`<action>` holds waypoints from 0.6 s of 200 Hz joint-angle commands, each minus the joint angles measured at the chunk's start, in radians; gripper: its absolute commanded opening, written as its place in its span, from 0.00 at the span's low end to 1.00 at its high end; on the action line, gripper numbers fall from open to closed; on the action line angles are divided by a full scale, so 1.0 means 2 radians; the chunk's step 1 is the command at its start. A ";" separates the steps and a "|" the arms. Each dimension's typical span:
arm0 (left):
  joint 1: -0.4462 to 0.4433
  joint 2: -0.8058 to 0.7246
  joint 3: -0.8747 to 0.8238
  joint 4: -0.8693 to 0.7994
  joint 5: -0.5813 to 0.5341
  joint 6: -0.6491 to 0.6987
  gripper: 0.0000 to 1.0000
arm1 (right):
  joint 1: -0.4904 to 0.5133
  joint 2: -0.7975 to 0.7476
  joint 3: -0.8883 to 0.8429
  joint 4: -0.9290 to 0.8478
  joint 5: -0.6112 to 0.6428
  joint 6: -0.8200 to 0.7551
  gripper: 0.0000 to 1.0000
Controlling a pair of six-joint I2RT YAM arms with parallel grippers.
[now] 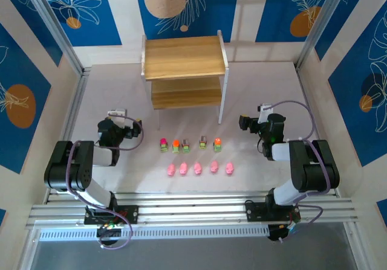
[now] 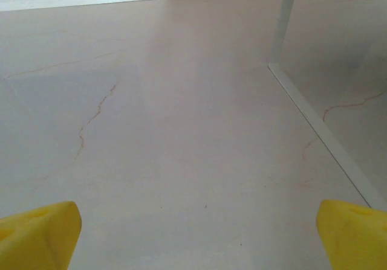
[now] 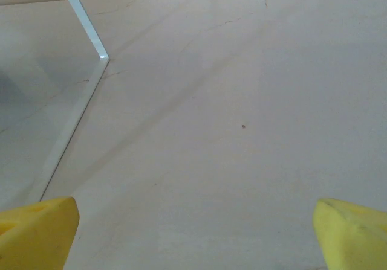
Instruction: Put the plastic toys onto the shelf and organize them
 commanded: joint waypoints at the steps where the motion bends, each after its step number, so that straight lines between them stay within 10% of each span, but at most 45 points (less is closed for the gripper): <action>1: 0.004 -0.004 -0.002 0.019 0.016 -0.005 1.00 | -0.003 0.001 0.012 0.001 -0.008 0.002 0.99; 120: 0.016 -0.002 -0.012 0.042 0.042 -0.010 1.00 | -0.003 0.001 0.012 0.001 -0.010 0.003 0.99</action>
